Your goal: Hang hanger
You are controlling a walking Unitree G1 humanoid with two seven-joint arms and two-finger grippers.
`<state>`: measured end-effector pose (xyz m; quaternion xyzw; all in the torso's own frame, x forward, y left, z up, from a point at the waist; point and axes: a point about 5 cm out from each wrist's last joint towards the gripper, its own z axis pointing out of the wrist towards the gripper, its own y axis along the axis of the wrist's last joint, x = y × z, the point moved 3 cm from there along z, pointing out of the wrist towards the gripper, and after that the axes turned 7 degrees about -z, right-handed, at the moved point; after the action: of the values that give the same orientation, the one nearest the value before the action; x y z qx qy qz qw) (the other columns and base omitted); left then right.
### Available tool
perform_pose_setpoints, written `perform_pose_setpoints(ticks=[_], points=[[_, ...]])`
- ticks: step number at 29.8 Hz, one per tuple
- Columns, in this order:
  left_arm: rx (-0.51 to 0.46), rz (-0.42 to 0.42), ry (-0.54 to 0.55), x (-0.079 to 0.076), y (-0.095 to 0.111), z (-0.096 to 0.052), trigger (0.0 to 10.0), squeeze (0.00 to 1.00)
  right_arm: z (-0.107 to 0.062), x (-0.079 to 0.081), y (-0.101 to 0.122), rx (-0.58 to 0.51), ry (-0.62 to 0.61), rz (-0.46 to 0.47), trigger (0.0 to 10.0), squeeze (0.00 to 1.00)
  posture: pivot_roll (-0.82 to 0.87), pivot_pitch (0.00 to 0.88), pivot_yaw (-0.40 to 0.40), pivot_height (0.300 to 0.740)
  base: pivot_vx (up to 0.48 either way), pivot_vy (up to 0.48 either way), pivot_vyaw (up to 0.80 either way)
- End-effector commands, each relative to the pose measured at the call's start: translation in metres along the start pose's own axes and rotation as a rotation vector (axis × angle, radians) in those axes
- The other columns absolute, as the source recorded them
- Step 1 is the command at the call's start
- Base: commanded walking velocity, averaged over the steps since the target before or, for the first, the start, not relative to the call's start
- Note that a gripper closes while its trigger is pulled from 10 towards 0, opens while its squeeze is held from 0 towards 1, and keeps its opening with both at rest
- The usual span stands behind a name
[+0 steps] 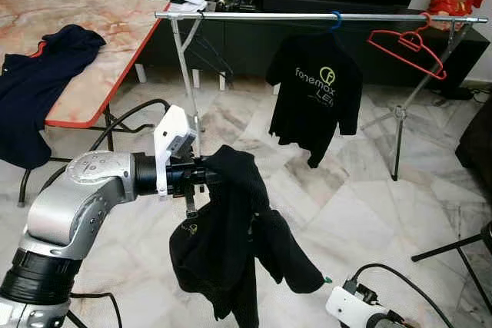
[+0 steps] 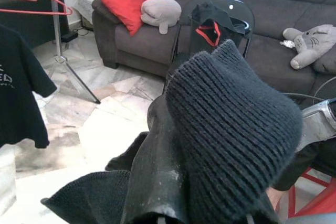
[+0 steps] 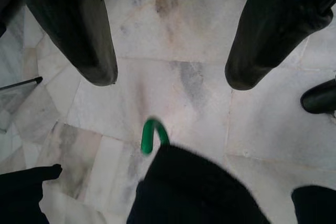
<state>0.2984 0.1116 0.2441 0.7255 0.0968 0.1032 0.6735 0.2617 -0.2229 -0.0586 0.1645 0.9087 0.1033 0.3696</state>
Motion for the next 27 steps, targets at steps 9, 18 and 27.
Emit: perform_pose_setpoints(ticks=[9, 18, 27], points=[[-0.044, 0.062, -0.073, -0.015, 0.026, 0.005, 0.0, 0.00, 0.006, -0.010, 0.017, -0.043, 0.046, -0.017, 10.0, 0.00, 0.10, 0.119, -0.031, 0.740, 0.000, 0.000, 0.00], [-0.051, 0.071, -0.074, -0.018, 0.032, 0.005, 0.0, 0.00, 0.008, -0.015, 0.016, 0.016, 0.064, -0.027, 0.0, 0.00, 0.12, 0.121, -0.031, 0.740, 0.000, 0.000, 0.00], [-0.043, 0.069, -0.050, -0.016, 0.031, 0.003, 0.0, 0.00, 0.008, -0.019, 0.012, 0.043, 0.049, -0.017, 0.0, 0.00, 0.12, 0.123, -0.030, 0.740, 0.000, 0.000, 0.00]])
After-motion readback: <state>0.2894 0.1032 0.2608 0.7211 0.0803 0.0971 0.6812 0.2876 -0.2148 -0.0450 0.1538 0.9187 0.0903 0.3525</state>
